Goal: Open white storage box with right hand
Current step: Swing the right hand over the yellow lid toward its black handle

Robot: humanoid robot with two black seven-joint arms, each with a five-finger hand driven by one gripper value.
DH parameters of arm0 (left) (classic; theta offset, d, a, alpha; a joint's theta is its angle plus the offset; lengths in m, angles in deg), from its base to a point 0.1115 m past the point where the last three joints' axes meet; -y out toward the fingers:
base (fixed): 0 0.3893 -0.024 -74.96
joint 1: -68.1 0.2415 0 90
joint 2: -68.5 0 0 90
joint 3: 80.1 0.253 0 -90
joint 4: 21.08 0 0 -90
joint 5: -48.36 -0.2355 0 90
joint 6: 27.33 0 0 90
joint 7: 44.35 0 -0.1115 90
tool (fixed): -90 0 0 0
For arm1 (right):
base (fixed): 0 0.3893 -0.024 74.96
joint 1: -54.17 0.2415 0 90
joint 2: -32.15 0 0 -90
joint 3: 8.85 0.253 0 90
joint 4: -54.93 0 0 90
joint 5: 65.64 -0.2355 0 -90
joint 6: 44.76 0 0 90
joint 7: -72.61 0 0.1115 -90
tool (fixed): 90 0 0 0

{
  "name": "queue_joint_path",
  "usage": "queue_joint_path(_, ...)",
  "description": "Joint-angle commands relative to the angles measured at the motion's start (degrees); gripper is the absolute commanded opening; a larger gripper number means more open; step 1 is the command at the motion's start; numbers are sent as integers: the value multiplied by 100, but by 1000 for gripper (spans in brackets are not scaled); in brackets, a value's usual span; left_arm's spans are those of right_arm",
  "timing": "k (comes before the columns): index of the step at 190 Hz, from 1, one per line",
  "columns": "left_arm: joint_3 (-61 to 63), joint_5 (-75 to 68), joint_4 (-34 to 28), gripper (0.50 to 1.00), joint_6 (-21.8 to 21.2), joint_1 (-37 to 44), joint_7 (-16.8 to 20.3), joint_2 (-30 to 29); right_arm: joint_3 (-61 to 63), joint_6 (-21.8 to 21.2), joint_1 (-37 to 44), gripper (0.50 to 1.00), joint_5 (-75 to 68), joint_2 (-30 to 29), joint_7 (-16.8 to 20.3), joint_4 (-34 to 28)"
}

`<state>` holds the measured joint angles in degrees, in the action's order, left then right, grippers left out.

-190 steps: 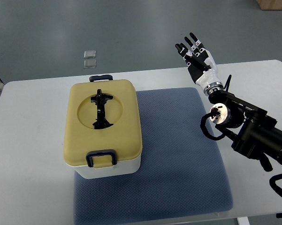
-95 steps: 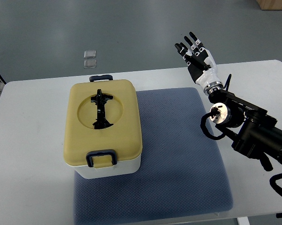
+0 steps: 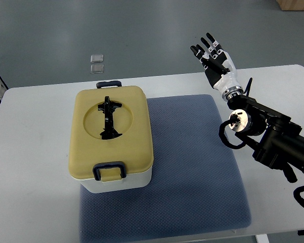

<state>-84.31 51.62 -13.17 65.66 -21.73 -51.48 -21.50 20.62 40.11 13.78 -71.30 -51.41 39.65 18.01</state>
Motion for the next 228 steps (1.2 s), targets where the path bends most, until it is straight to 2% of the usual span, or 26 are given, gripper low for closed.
queue_joint_path(1, 0, 0, 0, 1000, 0, 1, 1, 0, -11, -5, 137, 930, 451, 7, 1, 0)
queue_joint_path(35, 0, 0, 0, 1000, 0, 1, 1, 0, -126, -67, 638, 930, 1919, 297, 18, -26)
queue_joint_path(62, 0, 0, 0, 1000, 0, 1, 1, 0, -890, -120, 1253, 930, 3158, 490, 18, -88)
queue_joint_path(95, 0, 0, 0, 1000, 0, 1, 1, 0, -1840, -524, 2009, 930, 4125, 745, 10, -131)
queue_joint_path(111, 0, 0, 0, 1000, 0, 1, 1, 0, -2323, -673, 2457, 928, 4723, 877, 10, -351)
queue_joint_path(134, 0, 0, 0, 1000, 0, 1, 1, 0, -2674, -1060, 3046, 928, 5821, 1105, -8, -975)
queue_joint_path(174, 0, 0, 0, 1000, 0, 1, 1, 0, -2683, -1491, 3731, 924, 7535, 1018, -70, -1423)
queue_joint_path(201, 0, 0, 0, 1000, 0, 1, 1, 0, -2701, -1649, 4057, 917, 7966, 877, -78, -1757)
queue_joint_path(228, 0, 0, 0, 1000, 0, 1, 1, 0, -2701, -1746, 4215, 905, 8493, 622, -114, -1828)
